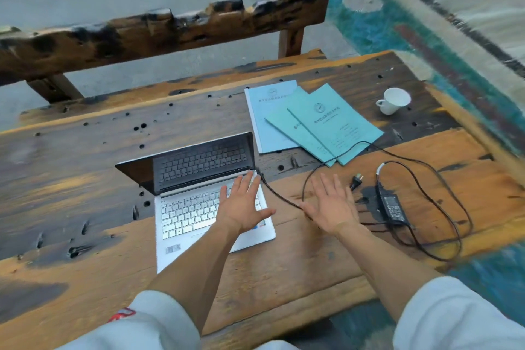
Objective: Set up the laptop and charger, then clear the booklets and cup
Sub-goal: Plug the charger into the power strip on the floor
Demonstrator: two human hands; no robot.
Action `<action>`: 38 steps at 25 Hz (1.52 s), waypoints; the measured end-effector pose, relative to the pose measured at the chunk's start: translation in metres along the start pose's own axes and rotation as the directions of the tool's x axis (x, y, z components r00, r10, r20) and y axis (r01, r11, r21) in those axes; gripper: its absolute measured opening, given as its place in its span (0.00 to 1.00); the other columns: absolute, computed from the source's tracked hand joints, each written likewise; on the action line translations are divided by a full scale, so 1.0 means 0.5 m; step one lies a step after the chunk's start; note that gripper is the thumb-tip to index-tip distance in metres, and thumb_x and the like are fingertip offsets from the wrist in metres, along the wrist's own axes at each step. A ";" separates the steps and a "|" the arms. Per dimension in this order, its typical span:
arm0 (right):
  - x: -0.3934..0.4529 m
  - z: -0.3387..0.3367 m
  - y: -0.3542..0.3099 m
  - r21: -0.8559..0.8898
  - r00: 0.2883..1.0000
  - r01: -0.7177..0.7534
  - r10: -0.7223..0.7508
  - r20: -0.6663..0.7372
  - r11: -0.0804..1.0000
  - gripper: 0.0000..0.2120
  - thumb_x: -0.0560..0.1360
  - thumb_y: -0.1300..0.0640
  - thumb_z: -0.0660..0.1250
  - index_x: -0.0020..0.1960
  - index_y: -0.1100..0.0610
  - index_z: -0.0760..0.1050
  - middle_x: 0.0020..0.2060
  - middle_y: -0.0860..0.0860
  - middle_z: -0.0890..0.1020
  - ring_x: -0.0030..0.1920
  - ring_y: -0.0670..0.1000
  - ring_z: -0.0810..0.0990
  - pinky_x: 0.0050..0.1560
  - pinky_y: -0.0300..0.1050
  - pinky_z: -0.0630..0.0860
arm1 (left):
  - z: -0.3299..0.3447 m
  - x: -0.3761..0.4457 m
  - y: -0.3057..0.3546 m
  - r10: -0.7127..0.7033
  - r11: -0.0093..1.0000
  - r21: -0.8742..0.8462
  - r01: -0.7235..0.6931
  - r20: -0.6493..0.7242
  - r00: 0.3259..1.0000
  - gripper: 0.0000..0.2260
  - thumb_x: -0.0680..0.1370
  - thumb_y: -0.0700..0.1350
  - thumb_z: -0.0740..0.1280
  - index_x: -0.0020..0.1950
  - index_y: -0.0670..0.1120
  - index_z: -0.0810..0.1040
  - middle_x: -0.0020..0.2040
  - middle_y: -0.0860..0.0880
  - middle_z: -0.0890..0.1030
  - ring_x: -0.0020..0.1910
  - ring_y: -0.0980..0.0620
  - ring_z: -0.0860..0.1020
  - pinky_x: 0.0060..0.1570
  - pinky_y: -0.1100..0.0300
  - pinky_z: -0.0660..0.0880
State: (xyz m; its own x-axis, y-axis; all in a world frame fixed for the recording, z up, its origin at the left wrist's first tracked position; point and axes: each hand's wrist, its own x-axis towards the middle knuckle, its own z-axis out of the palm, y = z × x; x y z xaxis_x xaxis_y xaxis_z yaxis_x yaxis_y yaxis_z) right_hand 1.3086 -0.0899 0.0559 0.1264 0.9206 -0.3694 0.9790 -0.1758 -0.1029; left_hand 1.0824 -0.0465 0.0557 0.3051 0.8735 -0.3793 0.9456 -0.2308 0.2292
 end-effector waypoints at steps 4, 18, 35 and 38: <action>-0.092 -0.019 0.075 0.028 0.988 -0.123 0.125 -0.090 0.992 0.35 0.79 0.34 0.49 0.80 0.48 0.45 0.80 0.48 0.45 0.79 0.54 0.39 0.77 0.57 0.44 | -0.004 -0.023 0.034 0.109 0.994 0.015 -0.109 -0.042 0.993 0.41 0.75 0.71 0.56 0.80 0.53 0.46 0.81 0.54 0.43 0.79 0.51 0.43 0.75 0.42 0.44; -0.257 -0.004 0.333 0.145 0.893 -0.408 0.427 -0.143 0.902 0.31 0.81 0.39 0.50 0.80 0.50 0.49 0.80 0.48 0.50 0.79 0.54 0.44 0.77 0.56 0.48 | 0.021 -0.009 0.291 0.319 0.944 0.092 -0.316 -0.013 0.948 0.39 0.76 0.68 0.58 0.80 0.53 0.48 0.81 0.52 0.47 0.79 0.49 0.47 0.75 0.42 0.46; -0.073 -0.012 0.610 0.135 0.975 -0.219 0.220 0.015 0.966 0.26 0.82 0.48 0.54 0.78 0.53 0.55 0.76 0.51 0.61 0.75 0.54 0.60 0.72 0.54 0.60 | 0.126 0.142 0.524 -0.054 0.999 0.006 0.054 0.130 0.990 0.27 0.81 0.60 0.56 0.77 0.50 0.60 0.73 0.44 0.69 0.69 0.40 0.69 0.69 0.45 0.65; -0.044 -0.002 0.609 0.176 0.978 -0.208 0.200 0.062 0.962 0.26 0.81 0.47 0.57 0.76 0.52 0.59 0.72 0.52 0.67 0.69 0.55 0.68 0.65 0.54 0.68 | 0.140 0.176 0.518 -0.111 0.993 -0.007 0.115 0.185 0.976 0.26 0.81 0.59 0.57 0.76 0.49 0.63 0.71 0.43 0.71 0.67 0.37 0.71 0.67 0.43 0.67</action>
State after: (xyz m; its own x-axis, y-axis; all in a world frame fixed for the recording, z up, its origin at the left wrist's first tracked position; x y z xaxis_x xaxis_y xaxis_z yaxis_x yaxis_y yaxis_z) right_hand 1.6040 -0.1633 0.0337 0.3100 0.8434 -0.4388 0.8875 -0.4223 -0.1847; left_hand 1.3620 -0.0592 0.0189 0.2134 0.7993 -0.5618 0.9735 -0.1257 0.1909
